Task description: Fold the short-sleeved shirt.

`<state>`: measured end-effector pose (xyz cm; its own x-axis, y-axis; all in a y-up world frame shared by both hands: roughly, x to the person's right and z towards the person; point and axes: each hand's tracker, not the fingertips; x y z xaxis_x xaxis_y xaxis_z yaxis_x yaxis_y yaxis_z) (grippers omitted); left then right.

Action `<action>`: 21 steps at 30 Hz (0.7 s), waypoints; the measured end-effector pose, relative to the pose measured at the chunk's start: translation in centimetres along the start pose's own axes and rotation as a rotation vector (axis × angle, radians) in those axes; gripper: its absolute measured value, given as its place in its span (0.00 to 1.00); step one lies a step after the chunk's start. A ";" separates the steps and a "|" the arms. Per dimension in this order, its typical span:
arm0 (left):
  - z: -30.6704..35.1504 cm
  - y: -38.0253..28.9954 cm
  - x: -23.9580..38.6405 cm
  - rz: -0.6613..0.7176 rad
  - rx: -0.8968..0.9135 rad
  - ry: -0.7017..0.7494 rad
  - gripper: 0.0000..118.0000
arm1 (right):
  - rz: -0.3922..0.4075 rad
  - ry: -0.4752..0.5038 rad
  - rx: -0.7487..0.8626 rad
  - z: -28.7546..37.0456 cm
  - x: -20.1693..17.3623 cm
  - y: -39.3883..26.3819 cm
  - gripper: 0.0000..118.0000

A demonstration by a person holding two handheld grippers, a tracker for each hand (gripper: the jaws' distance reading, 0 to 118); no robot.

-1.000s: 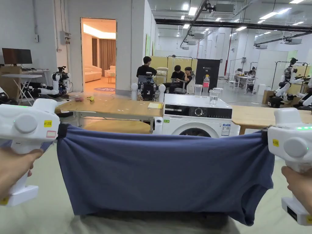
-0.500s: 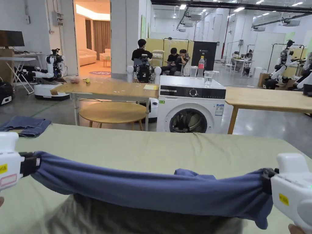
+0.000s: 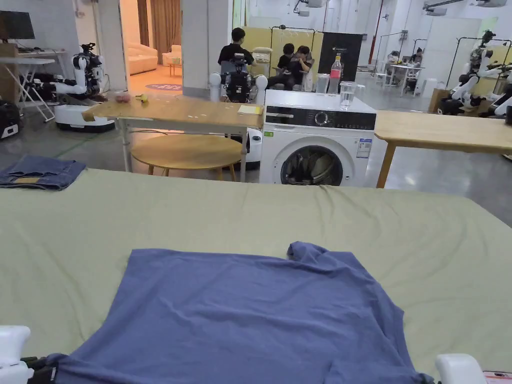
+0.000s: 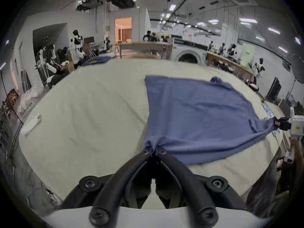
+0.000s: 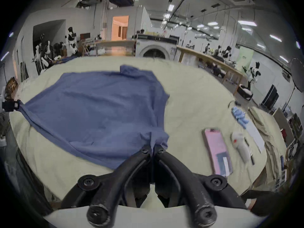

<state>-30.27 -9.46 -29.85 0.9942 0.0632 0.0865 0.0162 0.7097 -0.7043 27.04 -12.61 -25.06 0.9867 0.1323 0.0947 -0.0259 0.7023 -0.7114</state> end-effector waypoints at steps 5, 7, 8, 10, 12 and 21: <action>-2.3 -1.2 0.6 -0.050 -0.086 0.039 0.00 | -0.026 -0.005 -0.065 -2.2 0.0 -1.6 0.01; -2.5 -1.4 0.7 -0.042 -0.092 0.035 0.00 | -0.043 0.003 -0.074 -2.4 0.1 -1.7 0.01; -2.5 -1.4 0.6 -0.033 -0.098 0.032 0.00 | -0.049 0.007 -0.071 -2.3 0.1 -1.7 0.02; -2.9 -1.4 0.2 -0.013 -0.102 0.028 0.03 | -0.047 -0.001 -0.059 -1.7 0.0 -1.4 0.11; -2.5 -1.1 -0.1 0.005 -0.086 0.024 0.20 | -0.056 -0.015 -0.019 -0.8 -0.1 -0.6 0.32; 1.7 2.2 4.0 0.002 0.225 -0.022 0.40 | -0.144 0.050 0.261 1.7 -3.7 4.0 0.43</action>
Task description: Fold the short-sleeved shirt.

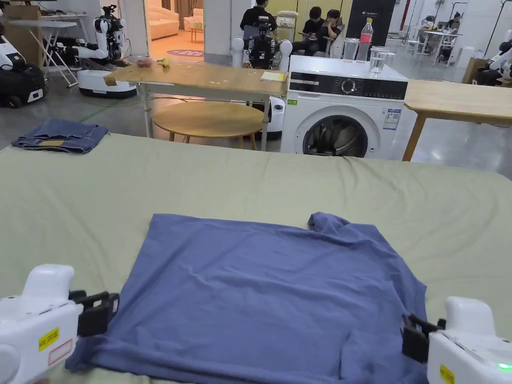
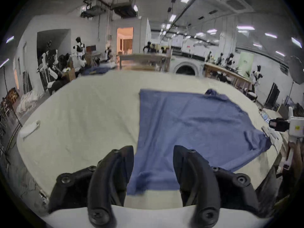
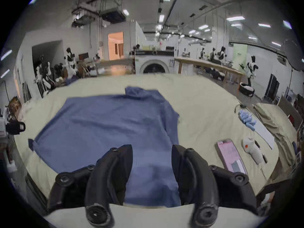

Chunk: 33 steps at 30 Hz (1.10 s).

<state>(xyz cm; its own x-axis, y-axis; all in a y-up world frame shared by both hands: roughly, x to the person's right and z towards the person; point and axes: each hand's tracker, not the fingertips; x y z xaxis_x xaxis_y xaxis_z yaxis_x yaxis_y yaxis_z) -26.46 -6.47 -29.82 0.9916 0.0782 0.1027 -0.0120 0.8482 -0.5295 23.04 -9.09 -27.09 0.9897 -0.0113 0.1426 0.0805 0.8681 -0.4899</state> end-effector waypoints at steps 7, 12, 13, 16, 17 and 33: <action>-0.2 0.9 4.2 -0.037 0.112 0.048 0.00 | -0.009 0.009 0.143 0.8 -4.2 0.8 0.00; -0.1 1.0 3.9 -0.028 0.060 0.028 0.00 | 0.018 0.031 0.113 0.3 -4.9 0.6 0.00; 0.1 1.0 3.5 -0.032 0.045 0.041 0.00 | 0.018 0.033 0.107 0.2 -4.9 0.4 0.00; -0.2 1.4 1.2 0.009 -0.074 0.036 0.00 | 0.009 0.040 0.080 -0.2 -4.7 -0.2 0.00; -0.4 1.5 0.3 0.049 -0.118 0.016 0.00 | 0.013 0.044 0.069 -0.3 -4.7 -0.5 0.00; -7.2 -2.2 -5.2 0.161 -0.618 0.152 0.51 | 0.060 0.048 -0.024 -1.4 -4.0 -2.7 0.00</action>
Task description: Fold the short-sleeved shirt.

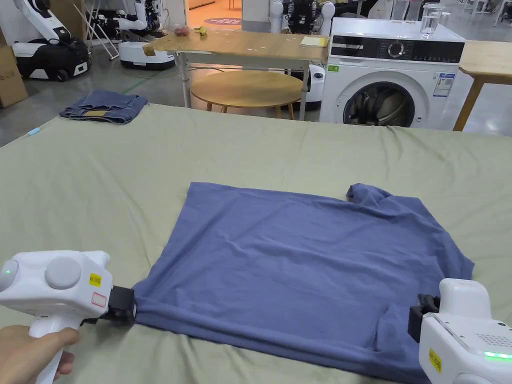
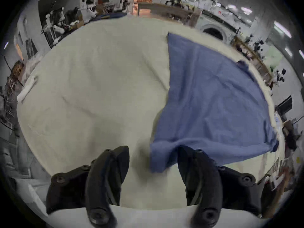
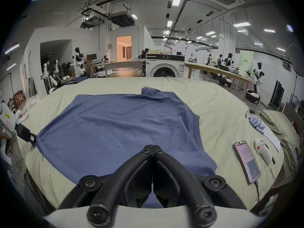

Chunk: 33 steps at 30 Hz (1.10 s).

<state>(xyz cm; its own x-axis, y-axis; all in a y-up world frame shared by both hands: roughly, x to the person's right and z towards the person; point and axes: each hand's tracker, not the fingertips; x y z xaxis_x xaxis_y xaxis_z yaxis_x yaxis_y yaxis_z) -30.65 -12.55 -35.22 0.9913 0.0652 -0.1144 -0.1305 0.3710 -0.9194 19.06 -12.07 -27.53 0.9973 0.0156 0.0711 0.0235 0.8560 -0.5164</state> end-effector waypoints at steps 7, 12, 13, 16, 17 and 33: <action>-0.2 -1.4 1.9 -0.041 0.034 0.052 0.48 | 0.001 -0.003 -0.016 0.0 0.6 -0.2 0.00; -0.5 -0.3 2.4 -0.113 0.061 0.009 0.14 | 0.001 -0.011 -0.026 0.1 1.6 -0.2 0.00; -0.7 -0.3 2.6 -0.114 0.059 -0.006 0.07 | -0.003 -0.011 -0.028 0.1 1.9 -0.2 0.00; -1.2 -0.6 3.0 -0.145 0.060 0.017 0.01 | -0.013 -0.015 -0.048 0.3 3.2 -0.2 0.00; -0.9 -0.6 2.6 -0.140 0.065 0.012 0.01 | -0.020 -0.021 -0.068 0.4 4.0 -0.1 0.00; 1.8 -2.3 1.1 -0.103 0.124 -0.069 0.00 | -0.034 0.032 -0.508 -2.4 9.8 -4.9 0.40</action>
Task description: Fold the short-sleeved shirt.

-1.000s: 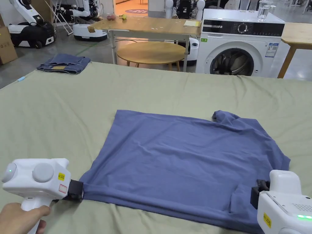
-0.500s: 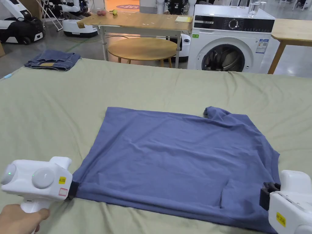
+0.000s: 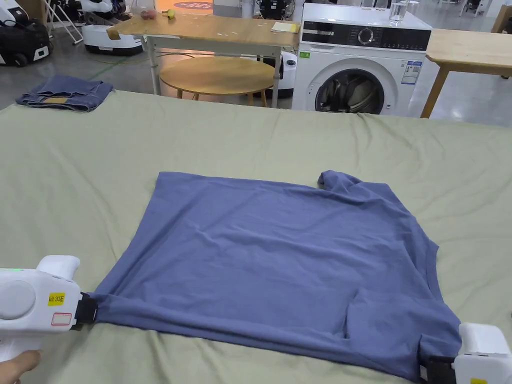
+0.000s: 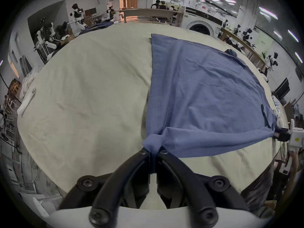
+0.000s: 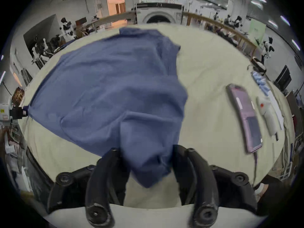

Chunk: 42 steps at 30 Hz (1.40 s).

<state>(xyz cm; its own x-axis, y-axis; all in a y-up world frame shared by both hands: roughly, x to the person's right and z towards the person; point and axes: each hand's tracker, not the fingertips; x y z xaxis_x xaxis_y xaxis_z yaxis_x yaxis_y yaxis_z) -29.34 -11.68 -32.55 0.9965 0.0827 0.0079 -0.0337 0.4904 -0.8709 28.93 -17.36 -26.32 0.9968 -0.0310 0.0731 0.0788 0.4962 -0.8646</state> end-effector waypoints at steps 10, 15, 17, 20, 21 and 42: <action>1.7 0.9 0.3 -0.016 0.087 -0.014 0.00 | 0.015 0.028 0.203 4.0 -0.9 2.5 0.04; 2.8 4.5 0.2 -0.009 0.175 -0.037 0.00 | -0.007 0.030 0.306 6.0 -0.8 7.6 0.03; 2.8 6.6 0.1 -0.008 0.184 -0.041 0.00 | -0.016 0.029 0.323 5.7 -0.7 9.9 0.04; 2.0 10.0 0.1 0.004 0.195 -0.044 0.00 | -0.033 0.036 0.329 4.4 -0.4 13.6 0.04; 1.6 11.2 0.1 0.004 0.197 -0.043 0.00 | -0.036 0.033 0.328 3.7 -0.4 14.8 0.04; -10.3 20.1 1.4 -0.012 -0.009 -0.009 0.16 | -0.012 -0.051 0.206 -8.1 -1.0 23.0 0.23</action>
<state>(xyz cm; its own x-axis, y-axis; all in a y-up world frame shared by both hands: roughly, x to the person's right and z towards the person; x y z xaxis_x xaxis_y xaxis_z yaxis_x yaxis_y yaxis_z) -27.85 -10.66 -55.08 0.9961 0.0850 0.0226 -0.0215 0.4839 -0.8749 29.85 -13.00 -50.31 0.9936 0.0035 0.1125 0.0819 0.6634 -0.7438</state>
